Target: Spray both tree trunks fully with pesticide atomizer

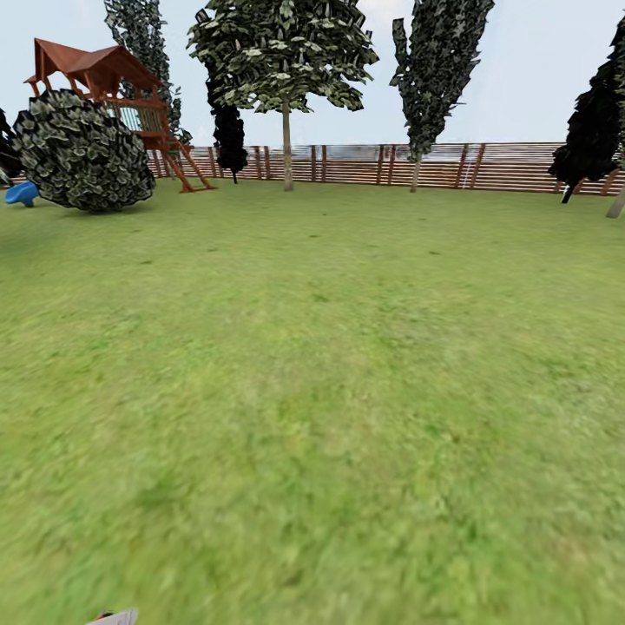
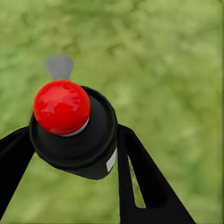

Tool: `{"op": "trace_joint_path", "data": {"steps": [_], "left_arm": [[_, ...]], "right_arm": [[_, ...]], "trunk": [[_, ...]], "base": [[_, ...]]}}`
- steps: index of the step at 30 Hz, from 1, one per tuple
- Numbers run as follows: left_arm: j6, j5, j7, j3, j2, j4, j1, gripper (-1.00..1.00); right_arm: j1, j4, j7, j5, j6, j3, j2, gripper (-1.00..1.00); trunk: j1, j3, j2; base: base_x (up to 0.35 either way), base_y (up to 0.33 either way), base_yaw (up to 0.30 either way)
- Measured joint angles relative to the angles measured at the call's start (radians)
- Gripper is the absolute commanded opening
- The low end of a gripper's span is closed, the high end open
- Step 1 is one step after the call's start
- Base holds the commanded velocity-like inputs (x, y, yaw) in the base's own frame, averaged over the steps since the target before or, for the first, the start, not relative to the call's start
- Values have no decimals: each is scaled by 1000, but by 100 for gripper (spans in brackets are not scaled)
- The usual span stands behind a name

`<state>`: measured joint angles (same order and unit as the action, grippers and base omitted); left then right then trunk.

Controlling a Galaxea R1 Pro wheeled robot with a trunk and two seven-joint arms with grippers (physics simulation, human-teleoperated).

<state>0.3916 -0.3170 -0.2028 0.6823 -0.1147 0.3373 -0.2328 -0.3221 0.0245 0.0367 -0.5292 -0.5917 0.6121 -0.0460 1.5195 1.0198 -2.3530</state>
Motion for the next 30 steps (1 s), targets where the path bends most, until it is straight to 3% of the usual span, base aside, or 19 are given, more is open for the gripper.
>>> {"op": "trace_joint_path", "data": {"steps": [30], "left_arm": [[1, 2, -1, -1, 2, -15, 0, -100]], "right_arm": [[0, 0, -1, 0, 0, 0, 0, 100]], "trunk": [[0, 0, 0]], "base": [[341, 0, 0]]}}
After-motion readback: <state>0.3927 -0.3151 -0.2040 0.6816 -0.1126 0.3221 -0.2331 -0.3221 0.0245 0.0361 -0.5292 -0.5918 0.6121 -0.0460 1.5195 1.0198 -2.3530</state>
